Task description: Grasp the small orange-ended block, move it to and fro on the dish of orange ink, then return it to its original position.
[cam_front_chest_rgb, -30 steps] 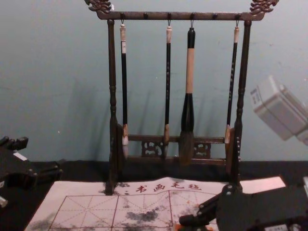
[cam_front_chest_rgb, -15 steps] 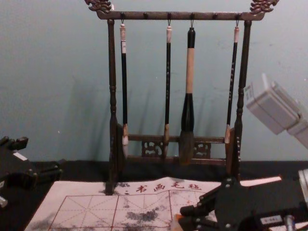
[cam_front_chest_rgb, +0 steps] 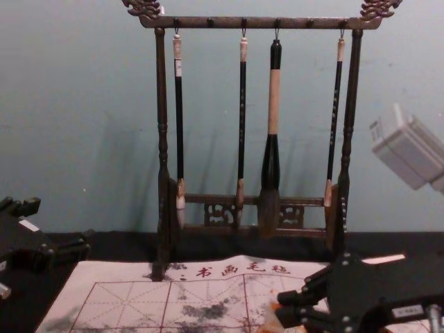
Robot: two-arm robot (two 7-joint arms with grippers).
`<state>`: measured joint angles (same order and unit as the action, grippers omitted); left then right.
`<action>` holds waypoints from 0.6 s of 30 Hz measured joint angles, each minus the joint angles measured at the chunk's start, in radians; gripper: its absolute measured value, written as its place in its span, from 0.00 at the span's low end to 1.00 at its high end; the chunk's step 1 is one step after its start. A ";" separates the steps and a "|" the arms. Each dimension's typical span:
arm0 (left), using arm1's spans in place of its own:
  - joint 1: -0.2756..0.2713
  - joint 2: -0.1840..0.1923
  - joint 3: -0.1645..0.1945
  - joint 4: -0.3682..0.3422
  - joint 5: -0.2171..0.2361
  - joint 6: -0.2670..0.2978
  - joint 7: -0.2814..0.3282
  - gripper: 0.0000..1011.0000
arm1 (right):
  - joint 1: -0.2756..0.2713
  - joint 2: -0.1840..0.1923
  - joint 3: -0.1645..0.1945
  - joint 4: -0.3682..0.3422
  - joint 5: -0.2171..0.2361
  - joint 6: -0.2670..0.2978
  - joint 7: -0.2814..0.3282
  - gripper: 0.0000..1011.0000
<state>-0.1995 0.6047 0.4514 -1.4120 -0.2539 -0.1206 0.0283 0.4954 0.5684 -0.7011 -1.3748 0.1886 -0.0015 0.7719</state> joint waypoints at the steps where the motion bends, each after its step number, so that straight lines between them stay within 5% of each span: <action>1: 0.000 0.000 0.000 0.000 0.000 0.000 0.000 0.99 | -0.002 0.003 0.002 -0.003 0.001 0.000 0.000 0.08; 18: 0.000 0.000 0.000 0.000 0.000 0.000 0.000 0.99 | -0.047 0.051 0.014 -0.085 0.027 0.002 0.016 0.08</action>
<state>-0.1995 0.6047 0.4514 -1.4120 -0.2539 -0.1205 0.0283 0.4482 0.6194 -0.6875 -1.4597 0.2155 0.0001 0.7883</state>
